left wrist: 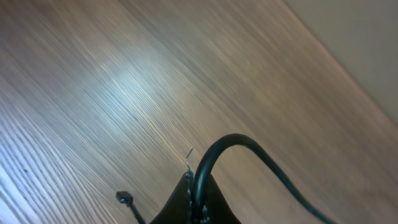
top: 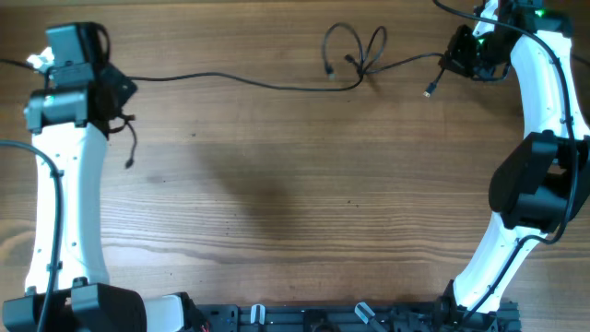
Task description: Untangle cables
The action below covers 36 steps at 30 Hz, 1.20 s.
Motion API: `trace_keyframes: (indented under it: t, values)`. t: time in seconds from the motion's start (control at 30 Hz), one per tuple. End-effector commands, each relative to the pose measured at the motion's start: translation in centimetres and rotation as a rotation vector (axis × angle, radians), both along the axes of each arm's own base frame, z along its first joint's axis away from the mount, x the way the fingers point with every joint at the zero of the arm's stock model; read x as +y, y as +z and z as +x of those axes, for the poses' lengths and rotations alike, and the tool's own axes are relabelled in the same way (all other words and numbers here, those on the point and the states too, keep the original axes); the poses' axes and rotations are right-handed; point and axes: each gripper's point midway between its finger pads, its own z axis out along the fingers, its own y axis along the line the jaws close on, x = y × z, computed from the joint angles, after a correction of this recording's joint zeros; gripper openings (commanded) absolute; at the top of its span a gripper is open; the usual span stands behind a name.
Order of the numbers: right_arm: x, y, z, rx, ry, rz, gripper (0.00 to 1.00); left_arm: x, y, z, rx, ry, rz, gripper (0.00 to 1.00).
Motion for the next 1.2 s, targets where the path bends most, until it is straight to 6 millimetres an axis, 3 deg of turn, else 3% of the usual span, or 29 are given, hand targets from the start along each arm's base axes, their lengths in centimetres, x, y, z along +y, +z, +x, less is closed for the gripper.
trace_keyframes:
  t: [0.0, 0.1, 0.23, 0.37, 0.47, 0.63, 0.9, 1.07, 1.17]
  values:
    - [-2.4, 0.2, -0.3, 0.009, -0.054, -0.111, 0.04, 4.0, 1.0, -0.6, -0.028, 0.107, 0.06, 0.04]
    - [-4.6, -0.3, -0.7, 0.044, -0.144, -0.194, 0.04, 6.7, 1.3, -1.3, -0.05, 0.177, 0.066, 0.04]
    - [-6.0, -0.3, -0.9, 0.049, -0.176, -0.206, 0.04, 9.7, 1.3, -2.8, -0.049, 0.257, 0.066, 0.04]
    - [-6.4, -0.2, -0.8, 0.041, -0.175, -0.21, 0.04, 10.9, 1.3, -3.5, -0.046, 0.291, 0.067, 0.04]
    - [-4.8, 0.1, -0.2, 0.0, -0.075, -0.161, 0.04, 10.5, 0.7, -3.1, -0.046, 0.269, 0.03, 0.04]
    - [0.1, 0.7, 0.0, -0.064, 0.149, -0.07, 0.04, 6.4, -1.7, -0.6, -0.046, 0.103, -0.177, 0.04]
    - [5.5, 1.6, 0.1, -0.1, 0.279, -0.072, 0.04, -4.6, -4.6, 2.4, 0.037, -0.294, -0.376, 0.04]
    - [5.0, 5.4, 0.8, -0.196, 0.209, -0.068, 0.04, -11.7, -4.7, 2.9, 0.071, -0.476, -0.379, 0.04]
    - [3.3, 8.8, 1.4, -0.282, 0.121, -0.09, 0.04, -14.4, -4.6, 3.1, 0.075, -0.542, -0.348, 0.04]
